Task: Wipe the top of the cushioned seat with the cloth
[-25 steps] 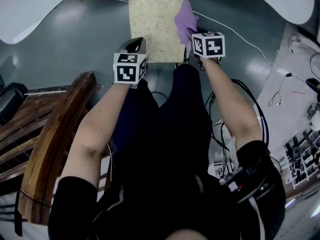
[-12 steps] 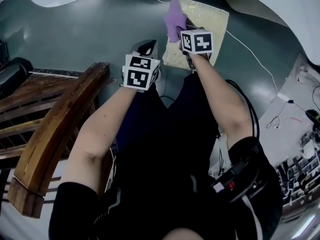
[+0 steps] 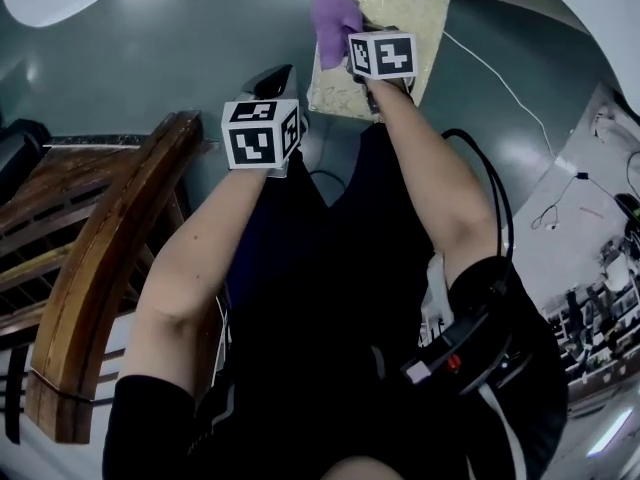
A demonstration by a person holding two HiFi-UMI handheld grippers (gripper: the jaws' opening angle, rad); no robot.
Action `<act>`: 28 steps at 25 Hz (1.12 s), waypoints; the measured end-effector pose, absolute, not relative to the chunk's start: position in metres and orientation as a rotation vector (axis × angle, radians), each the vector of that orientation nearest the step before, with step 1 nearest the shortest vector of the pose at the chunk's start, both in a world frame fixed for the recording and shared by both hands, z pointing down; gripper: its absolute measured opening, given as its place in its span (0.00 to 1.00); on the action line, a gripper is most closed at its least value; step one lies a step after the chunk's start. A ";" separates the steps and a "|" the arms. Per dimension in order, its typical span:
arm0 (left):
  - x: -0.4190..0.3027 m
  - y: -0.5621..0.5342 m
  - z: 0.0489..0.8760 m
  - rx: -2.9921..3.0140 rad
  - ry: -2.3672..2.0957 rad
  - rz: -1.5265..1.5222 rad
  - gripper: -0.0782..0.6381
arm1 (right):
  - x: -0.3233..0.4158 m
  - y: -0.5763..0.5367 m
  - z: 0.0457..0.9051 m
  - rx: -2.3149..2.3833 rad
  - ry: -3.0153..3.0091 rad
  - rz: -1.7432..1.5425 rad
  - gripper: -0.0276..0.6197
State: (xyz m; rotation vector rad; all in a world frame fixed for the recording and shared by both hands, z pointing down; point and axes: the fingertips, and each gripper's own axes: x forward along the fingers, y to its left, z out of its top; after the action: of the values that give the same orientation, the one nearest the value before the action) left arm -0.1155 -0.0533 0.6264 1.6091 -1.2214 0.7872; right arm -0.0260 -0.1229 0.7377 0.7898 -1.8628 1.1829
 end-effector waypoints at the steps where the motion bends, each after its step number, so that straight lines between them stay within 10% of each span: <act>1: -0.105 -0.059 0.624 1.623 -1.220 0.772 0.11 | -0.020 -0.121 0.737 0.793 -1.855 1.192 0.17; 28: -0.021 -0.100 0.631 1.724 -1.152 0.850 0.11 | 0.193 -0.133 0.731 0.968 -1.646 1.125 0.15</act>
State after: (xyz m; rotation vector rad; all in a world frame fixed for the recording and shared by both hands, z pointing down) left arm -0.0213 -0.0999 0.6307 1.7238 -1.1522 0.8501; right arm 0.1928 -0.1328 0.7311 0.9683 -1.6460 1.1247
